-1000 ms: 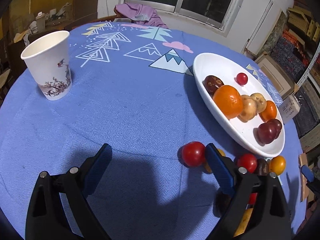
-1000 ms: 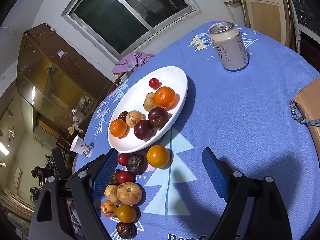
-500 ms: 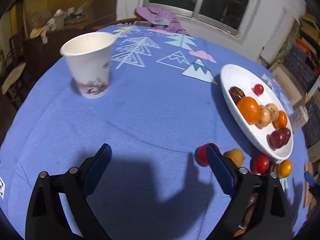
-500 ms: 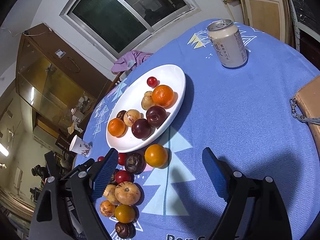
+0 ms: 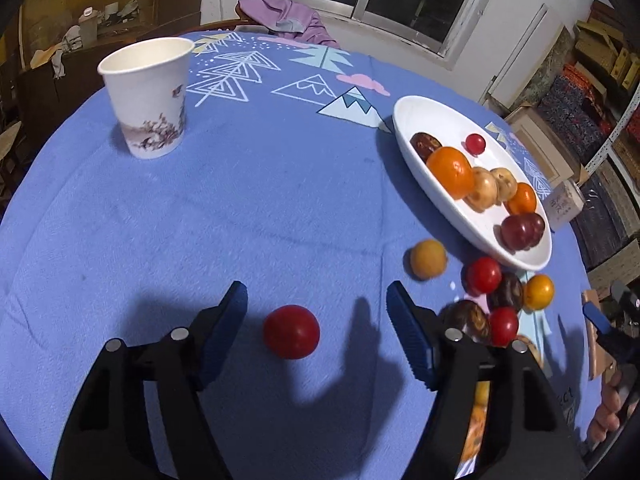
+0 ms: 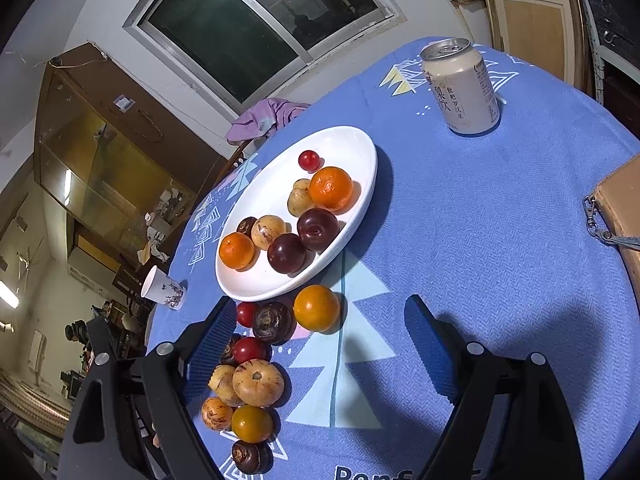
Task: Organize fruits
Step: 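Withdraw from the plate and move the left tool toward a red cherry tomato, then grasp the red cherry tomato with the left tool, then grasp a tangerine with the right tool while the left tool holds the tomato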
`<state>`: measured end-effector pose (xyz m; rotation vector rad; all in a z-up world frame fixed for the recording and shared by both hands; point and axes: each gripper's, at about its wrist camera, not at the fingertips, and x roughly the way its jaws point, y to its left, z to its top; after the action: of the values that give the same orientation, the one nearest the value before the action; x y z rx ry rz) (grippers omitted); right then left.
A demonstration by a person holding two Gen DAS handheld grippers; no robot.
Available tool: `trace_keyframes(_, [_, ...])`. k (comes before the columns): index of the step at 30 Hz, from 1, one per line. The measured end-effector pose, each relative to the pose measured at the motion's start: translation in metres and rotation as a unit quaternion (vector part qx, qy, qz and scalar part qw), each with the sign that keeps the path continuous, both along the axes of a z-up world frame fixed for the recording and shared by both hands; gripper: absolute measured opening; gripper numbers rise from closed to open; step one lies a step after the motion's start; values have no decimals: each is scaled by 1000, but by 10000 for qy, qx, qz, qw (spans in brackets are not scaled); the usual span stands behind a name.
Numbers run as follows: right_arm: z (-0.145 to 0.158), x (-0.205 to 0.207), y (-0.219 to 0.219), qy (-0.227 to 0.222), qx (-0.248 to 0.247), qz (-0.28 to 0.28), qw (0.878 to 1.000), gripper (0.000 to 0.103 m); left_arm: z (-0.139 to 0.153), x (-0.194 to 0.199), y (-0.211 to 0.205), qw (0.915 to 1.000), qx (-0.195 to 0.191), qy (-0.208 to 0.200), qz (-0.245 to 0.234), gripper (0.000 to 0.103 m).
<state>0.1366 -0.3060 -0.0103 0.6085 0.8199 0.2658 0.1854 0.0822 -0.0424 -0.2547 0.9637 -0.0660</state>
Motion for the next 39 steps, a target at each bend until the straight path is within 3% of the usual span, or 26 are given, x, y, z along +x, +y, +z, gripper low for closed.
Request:
trace_keyframes(8, [0,-1,1,1,-12,31,10000,87,-4,-29,10,10000,-52,40,2,69])
trace_keyframes(10, [0,-1,1,5,-15,33,10000,87,-2,-33,14,10000,-73,-10,67,61])
trace_keyframes(11, [0,-1,0,8,-15,29,10000,87,-2,-35,16,9999,-123,-1,76,51])
trace_keyframes(12, [0,-1,0,11,-8,28,10000,87,-3,-36,19,9998,-196,33,83,49])
trace_keyframes(23, [-2,-1,2,23,-51,72,10000,87,-3,-73,31,9997,-198,-69,120,49])
trace_keyframes(31, [-2,0,6,57,-130,110,9998,87,-5,-67,36,9993,-341,-100,144,49])
trace_keyframes(39, [-3,1,7,72,-189,121,9997,87,-8,-64,34,9993,-370,-61,83,27])
